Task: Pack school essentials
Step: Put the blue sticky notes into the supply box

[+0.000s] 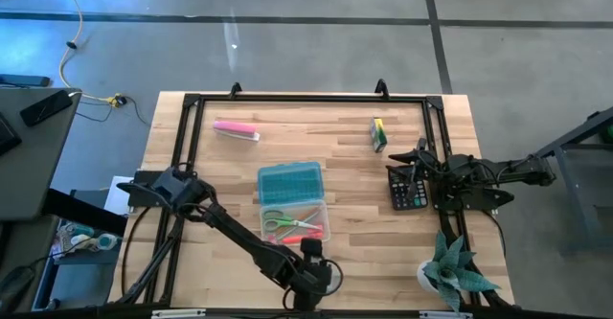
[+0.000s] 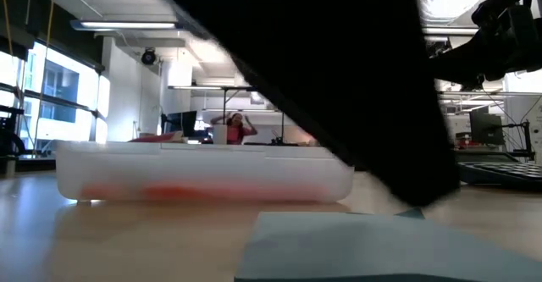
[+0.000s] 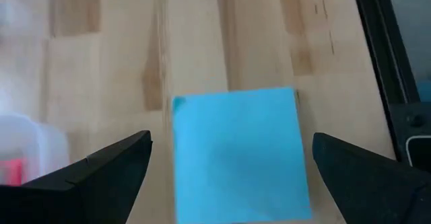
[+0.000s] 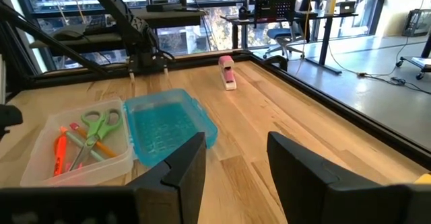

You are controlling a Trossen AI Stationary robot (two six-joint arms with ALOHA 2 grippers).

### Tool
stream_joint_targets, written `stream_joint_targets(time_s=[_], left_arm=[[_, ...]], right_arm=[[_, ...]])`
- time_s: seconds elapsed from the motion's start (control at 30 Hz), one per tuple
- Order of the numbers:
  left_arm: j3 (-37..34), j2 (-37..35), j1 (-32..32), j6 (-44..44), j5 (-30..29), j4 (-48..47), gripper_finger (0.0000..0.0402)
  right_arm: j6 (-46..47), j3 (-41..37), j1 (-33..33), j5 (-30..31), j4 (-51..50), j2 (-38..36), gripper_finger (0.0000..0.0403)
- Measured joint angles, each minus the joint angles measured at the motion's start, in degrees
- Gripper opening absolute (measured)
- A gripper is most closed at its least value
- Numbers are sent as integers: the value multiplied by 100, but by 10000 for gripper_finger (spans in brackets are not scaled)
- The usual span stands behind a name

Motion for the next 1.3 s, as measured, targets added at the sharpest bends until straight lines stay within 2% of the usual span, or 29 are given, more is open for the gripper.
stream_joint_targets(time_s=[0.37, 0.8, 1.0, 1.3], left_arm=[[-7, 98, 6, -47, 168, -142, 399], [-295, 159, 73, -70, 225, 269, 399], [-271, 346, 200, -223, 647, 267, 399], [-278, 367, 212, -295, 586, 291, 385]], right_arm=[[0, 1, -2, 1, 0, 8, 149], [0, 0, -2, 2, 0, 8, 149], [0, 0, 0, 2, 0, 8, 149], [0, 0, -2, 2, 0, 8, 149]])
